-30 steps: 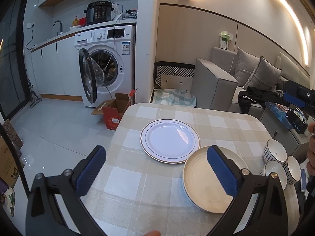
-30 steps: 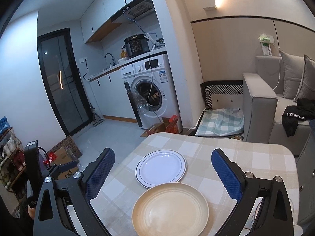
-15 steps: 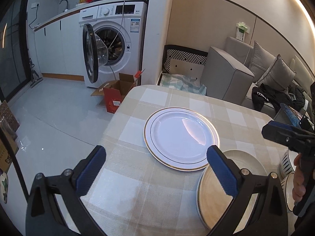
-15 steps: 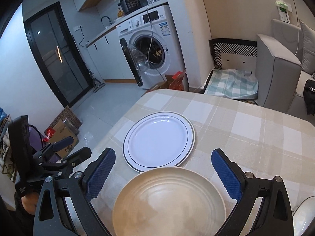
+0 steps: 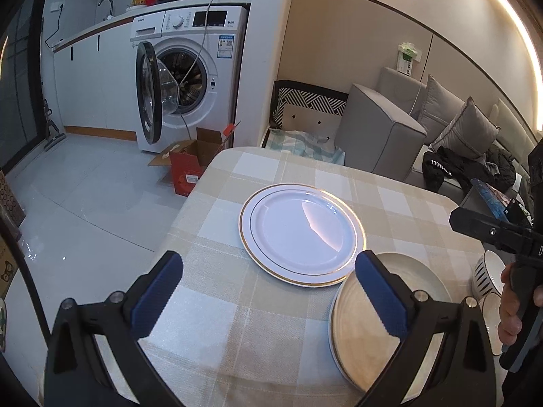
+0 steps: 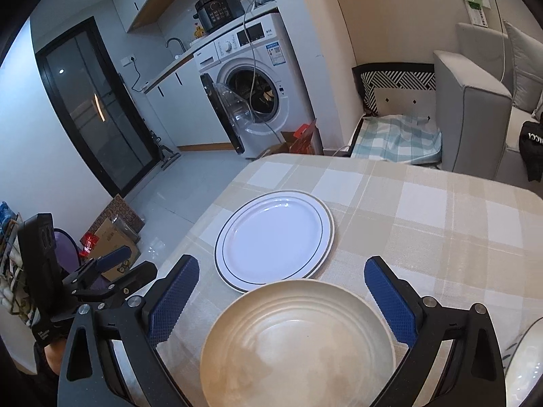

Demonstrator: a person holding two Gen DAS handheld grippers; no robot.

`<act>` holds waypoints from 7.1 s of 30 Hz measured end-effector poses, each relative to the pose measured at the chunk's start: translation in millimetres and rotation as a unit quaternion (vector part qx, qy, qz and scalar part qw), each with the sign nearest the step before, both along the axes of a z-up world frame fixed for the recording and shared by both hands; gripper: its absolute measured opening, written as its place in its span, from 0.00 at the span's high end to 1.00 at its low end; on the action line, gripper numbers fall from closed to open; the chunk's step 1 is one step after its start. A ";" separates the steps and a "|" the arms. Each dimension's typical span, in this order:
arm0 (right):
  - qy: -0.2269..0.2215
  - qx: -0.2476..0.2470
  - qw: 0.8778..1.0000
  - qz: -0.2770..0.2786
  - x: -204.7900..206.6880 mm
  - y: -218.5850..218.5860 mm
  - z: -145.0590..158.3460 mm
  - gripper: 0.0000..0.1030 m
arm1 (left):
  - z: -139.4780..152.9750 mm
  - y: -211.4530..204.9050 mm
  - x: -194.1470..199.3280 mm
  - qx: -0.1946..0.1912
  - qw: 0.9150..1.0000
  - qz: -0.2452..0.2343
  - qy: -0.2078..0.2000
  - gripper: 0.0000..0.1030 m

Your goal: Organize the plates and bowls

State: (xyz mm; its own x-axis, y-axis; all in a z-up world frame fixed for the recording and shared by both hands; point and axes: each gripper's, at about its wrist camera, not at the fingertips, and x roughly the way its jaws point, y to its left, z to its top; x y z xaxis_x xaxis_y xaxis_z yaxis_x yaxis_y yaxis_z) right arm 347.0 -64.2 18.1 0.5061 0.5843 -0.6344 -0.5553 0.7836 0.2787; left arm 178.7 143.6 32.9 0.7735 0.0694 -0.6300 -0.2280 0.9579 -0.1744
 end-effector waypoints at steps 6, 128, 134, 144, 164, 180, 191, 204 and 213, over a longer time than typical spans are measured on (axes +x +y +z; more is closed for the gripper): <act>-0.056 0.005 0.998 -0.012 -37.5 -18.9 57.8 0.03 | 42.4 3.8 -26.2 0.002 1.000 0.001 -0.021 0.00; 0.188 -0.053 0.980 0.047 136.5 77.9 -108.2 0.34 | -95.0 31.2 110.4 -0.109 0.987 0.024 0.113 0.41; 0.182 -0.055 0.981 0.032 139.3 70.5 -109.0 0.51 | -96.5 45.4 106.7 -0.120 0.985 0.043 0.114 0.69; 0.171 -0.059 0.983 0.015 138.1 63.8 -107.0 0.69 | -98.2 47.9 102.5 -0.127 0.985 0.052 0.108 0.77; 0.178 -0.010 0.984 0.014 135.2 51.0 -95.7 0.70 | -100.1 58.9 96.2 -0.189 0.974 0.046 0.116 0.76; 0.192 -0.023 0.981 0.007 140.1 53.9 -110.1 0.70 | -100.4 63.6 102.3 -0.236 0.966 0.030 0.104 0.49; 0.186 -0.032 0.982 -0.003 143.4 54.3 -112.6 0.70 | -103.6 69.0 102.8 -0.284 0.954 0.019 0.092 0.46; 0.184 -0.032 0.982 -0.008 143.2 55.2 -112.3 0.69 | -112.2 82.1 96.7 -0.364 0.928 0.013 0.079 0.47; 0.187 -0.029 0.982 0.002 146.0 52.3 -112.9 0.69 | -105.5 74.5 99.8 -0.327 0.939 -0.012 0.101 0.38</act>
State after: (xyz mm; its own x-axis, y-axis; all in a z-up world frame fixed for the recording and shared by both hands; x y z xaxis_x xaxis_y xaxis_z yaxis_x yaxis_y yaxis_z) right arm 493.0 -11.8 -94.8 0.2285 0.5429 -0.8081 -0.4254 0.8023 0.4187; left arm 278.5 218.0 -72.6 0.6291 -0.4008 -0.6660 -0.2994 0.6658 -0.6834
